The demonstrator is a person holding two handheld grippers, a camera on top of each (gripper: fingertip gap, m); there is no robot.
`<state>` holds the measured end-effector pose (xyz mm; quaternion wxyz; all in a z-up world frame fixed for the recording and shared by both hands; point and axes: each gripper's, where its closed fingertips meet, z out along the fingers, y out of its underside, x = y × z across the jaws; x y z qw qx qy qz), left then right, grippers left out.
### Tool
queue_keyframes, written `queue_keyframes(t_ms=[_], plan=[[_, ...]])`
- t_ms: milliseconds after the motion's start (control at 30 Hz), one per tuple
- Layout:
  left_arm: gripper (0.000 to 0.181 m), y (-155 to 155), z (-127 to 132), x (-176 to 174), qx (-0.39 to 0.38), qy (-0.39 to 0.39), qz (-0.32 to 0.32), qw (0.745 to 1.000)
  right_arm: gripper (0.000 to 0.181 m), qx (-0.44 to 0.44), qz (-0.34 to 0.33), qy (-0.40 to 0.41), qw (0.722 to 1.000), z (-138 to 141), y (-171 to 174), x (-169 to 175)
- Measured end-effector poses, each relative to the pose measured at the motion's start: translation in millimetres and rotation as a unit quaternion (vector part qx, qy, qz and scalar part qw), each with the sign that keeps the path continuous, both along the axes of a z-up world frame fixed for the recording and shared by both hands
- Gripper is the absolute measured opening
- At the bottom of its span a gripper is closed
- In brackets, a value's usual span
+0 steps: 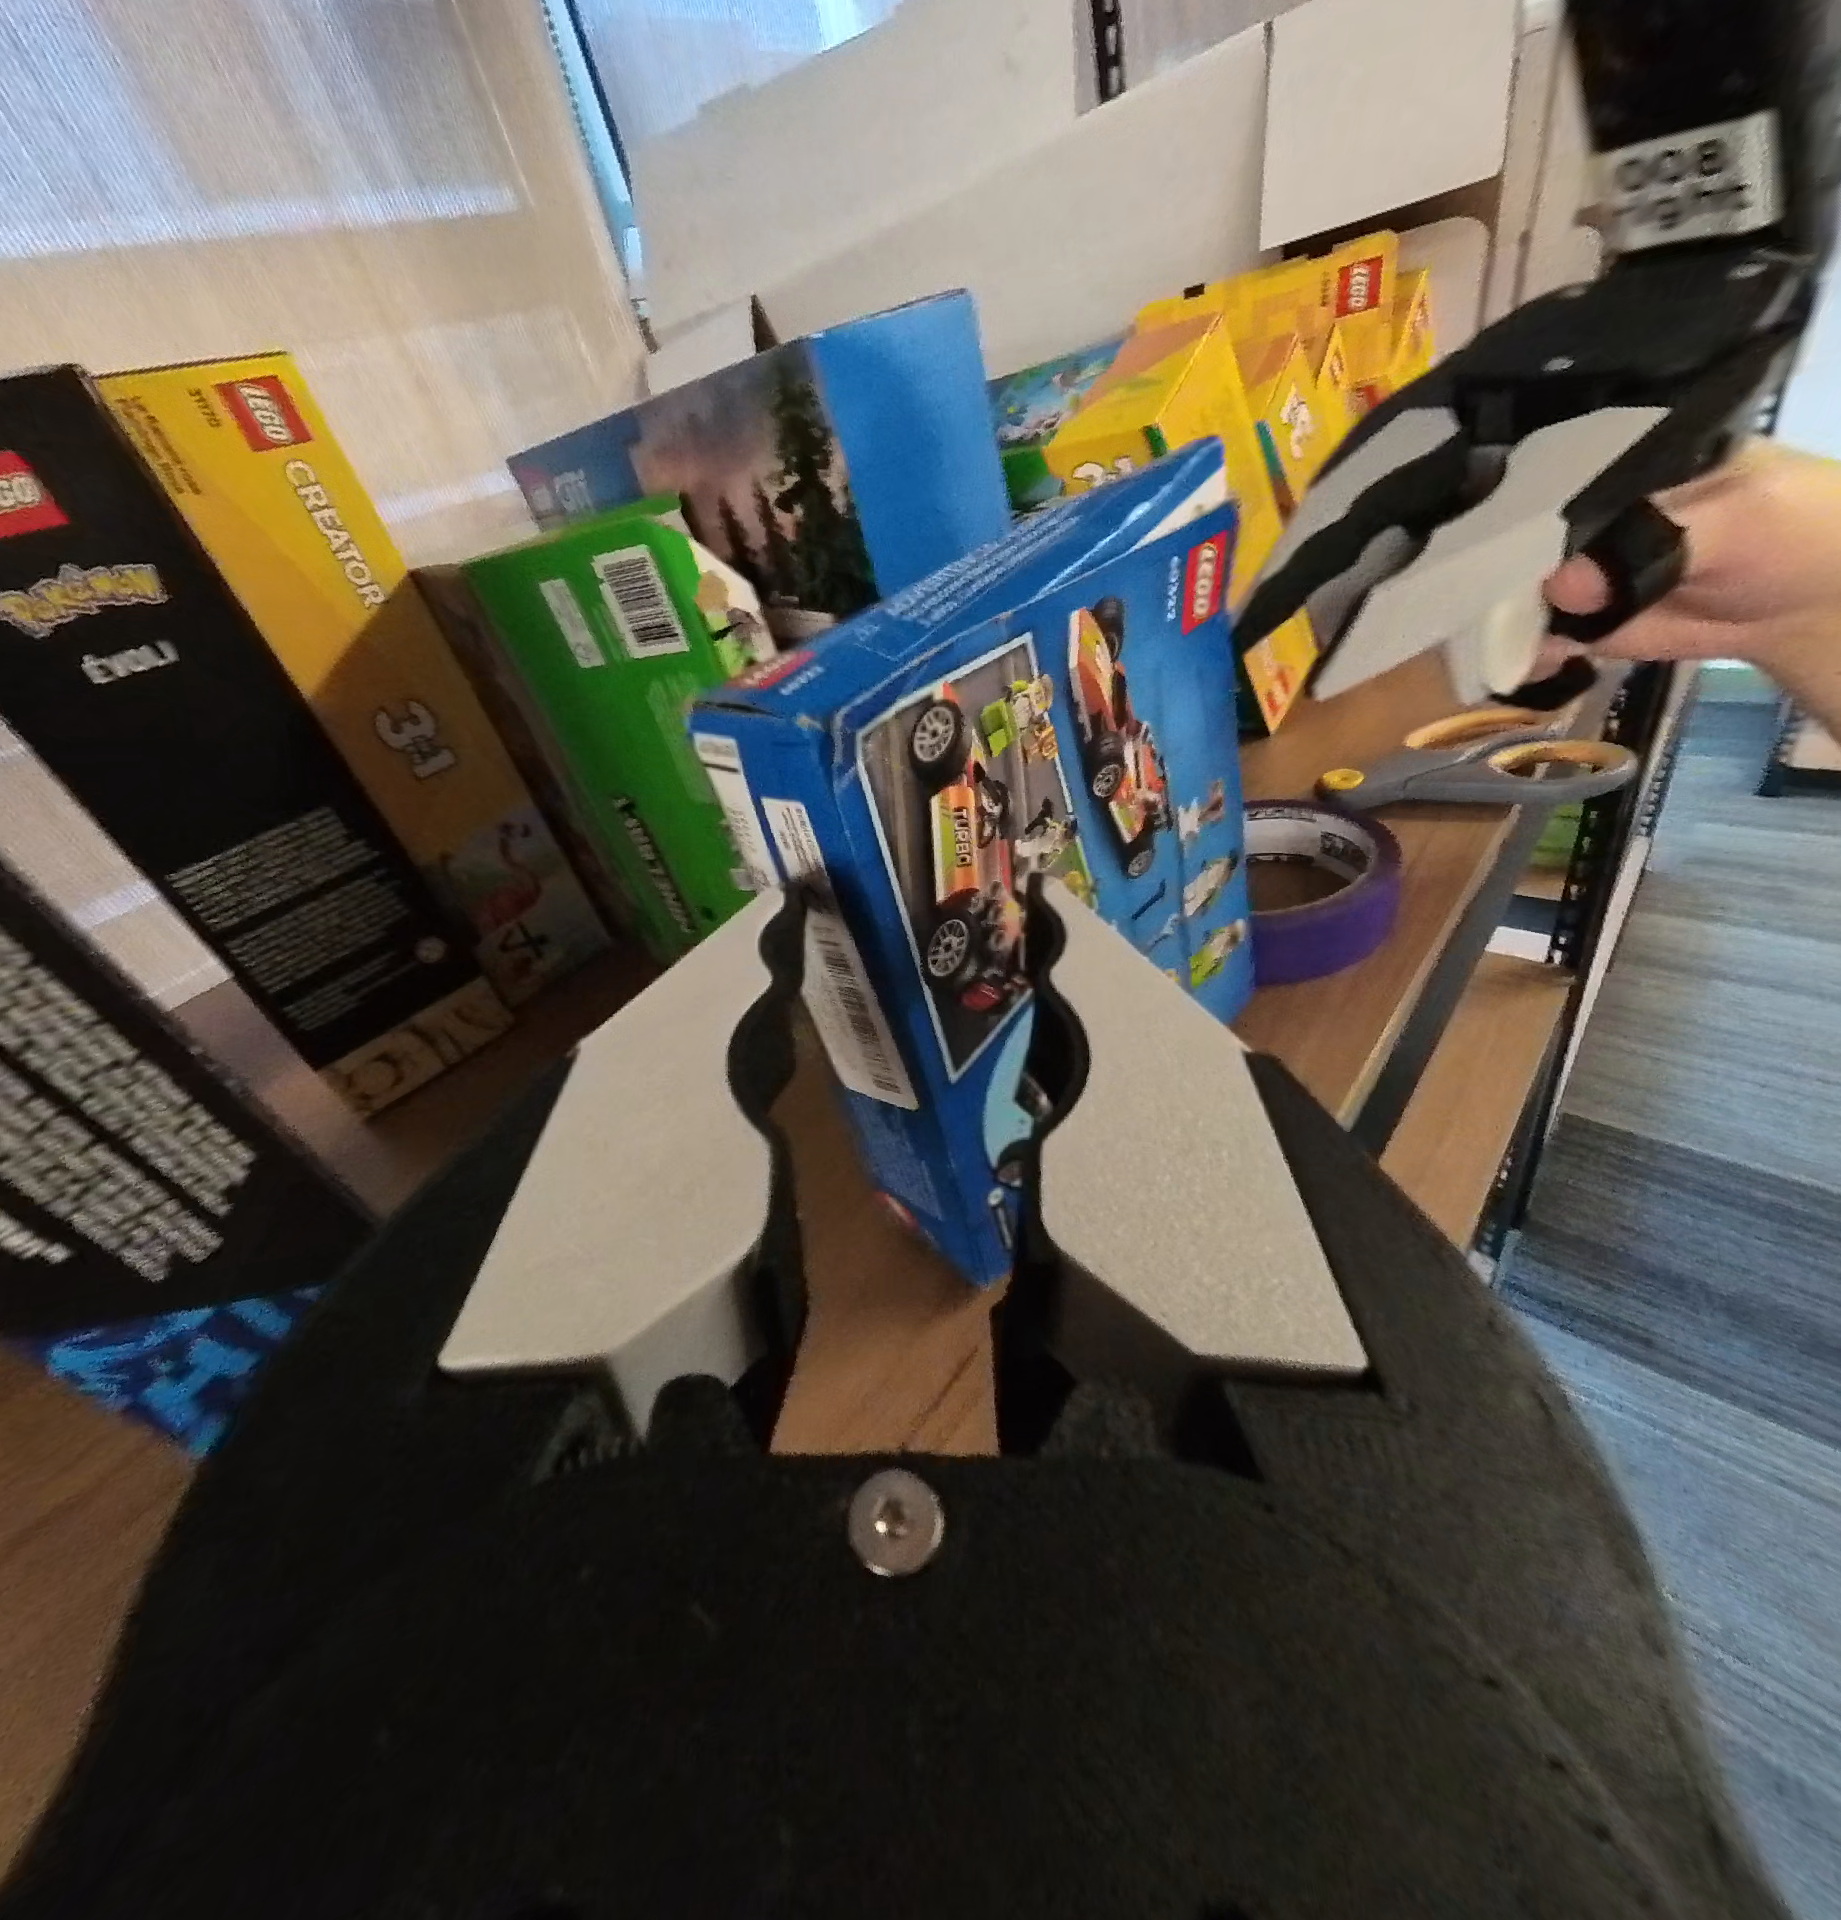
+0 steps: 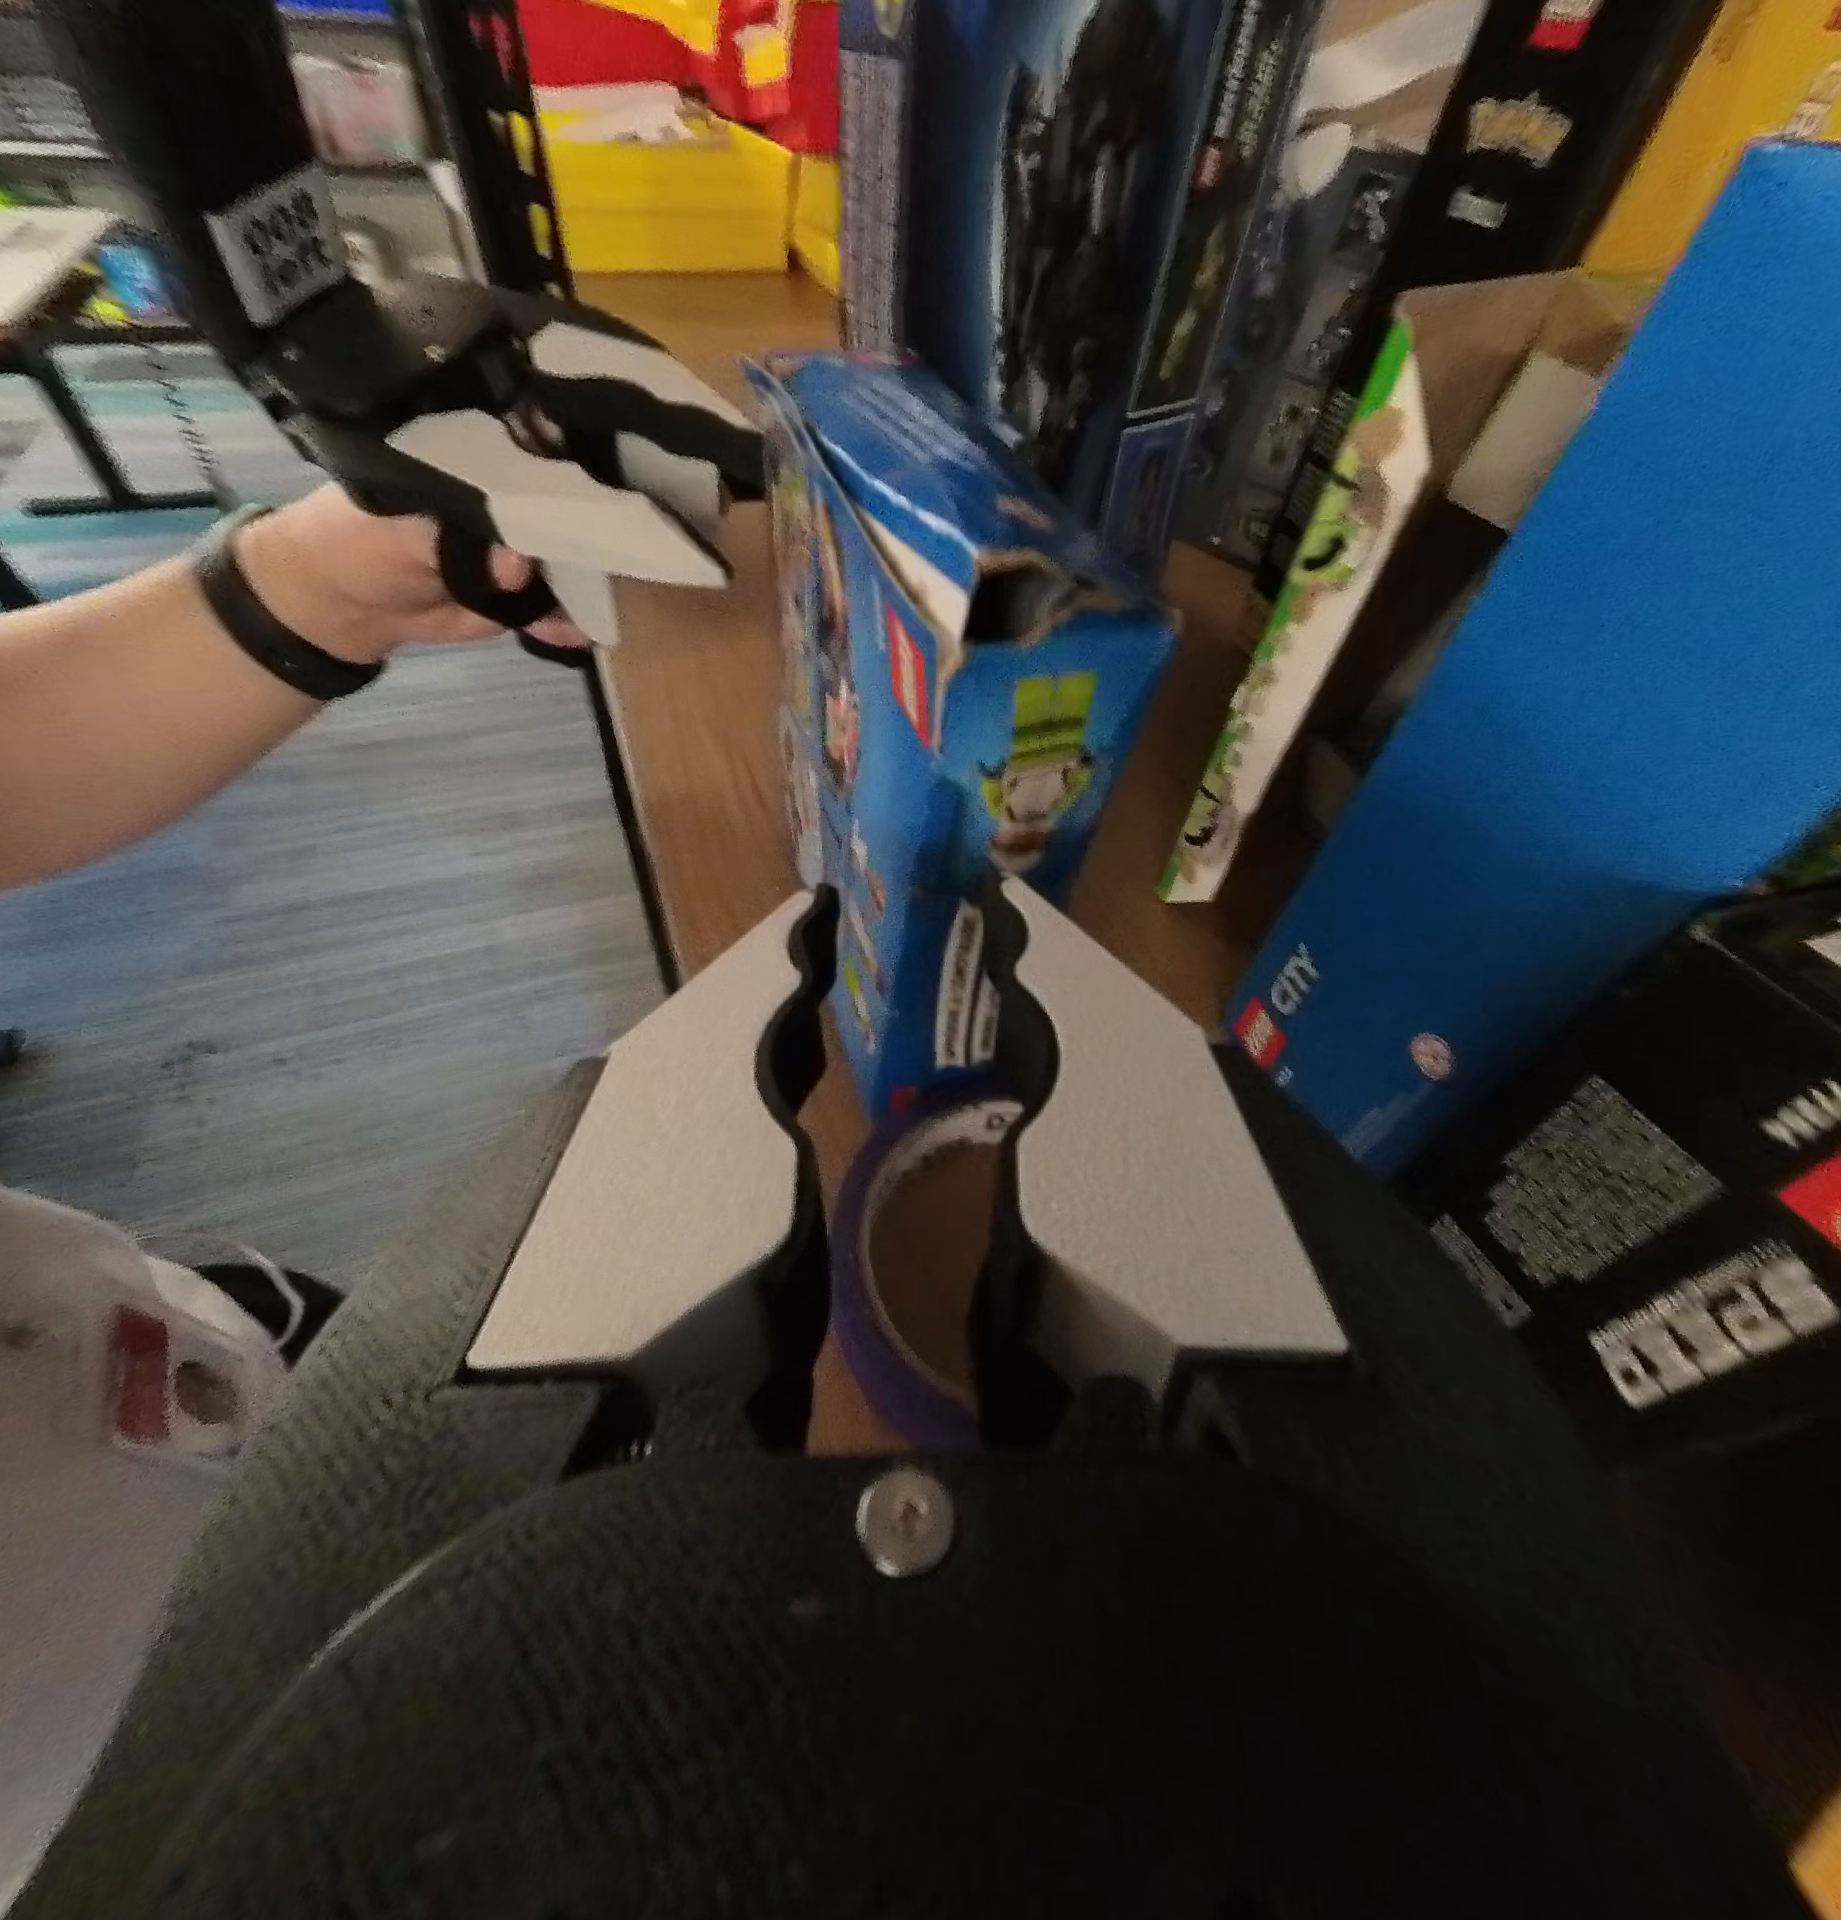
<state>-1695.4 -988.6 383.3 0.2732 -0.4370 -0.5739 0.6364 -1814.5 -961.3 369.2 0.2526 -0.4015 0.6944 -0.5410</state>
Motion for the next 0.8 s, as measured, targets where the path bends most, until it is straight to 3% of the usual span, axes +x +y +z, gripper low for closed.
queue_keyframes(t_ms=[100, 200, 300, 433, 533, 667, 800], plan=[[0.045, -2.8, 4.0, 13.9, 0.002, 0.02, 0.01, 1.0, 0.029, -0.017, -0.057, -0.012, 0.998, -2.4, 8.2, -18.0], [0.044, 11.5, -1.5, 39.3, 0.024, 0.051, 0.002, 0.998, 0.033, 0.012, -0.074, 0.01, 0.997, -31.0, 28.2, -19.8], [0.04, 36.9, -27.4, 66.3, 0.043, 0.056, -0.016, 0.997, 0.034, 0.046, -0.119, 0.116, 0.985, -71.7, 26.2, -21.5], [0.038, 63.6, -74.1, 98.2, 0.06, 0.038, -0.022, 0.997, 0.035, 0.092, -0.146, 0.213, 0.962, -105.6, 19.2, -18.1], [0.037, 74.4, -98.6, 110.0, 0.092, 0.037, -0.018, 0.995, 0.018, 0.088, -0.161, 0.237, 0.954, -104.7, 13.2, -20.1], [0.036, 102.0, -114.1, 113.3, 0.154, 0.062, -0.04, 0.985, 0.014, 0.082, -0.162, 0.224, 0.958, -99.5, 15.9, -18.0], [0.035, 127.8, -129.1, 124.4, 0.157, 0.05, 0.001, 0.986, 0.012, 0.028, -0.141, 0.184, 0.972, -82.1, 28.7, -12.4]])
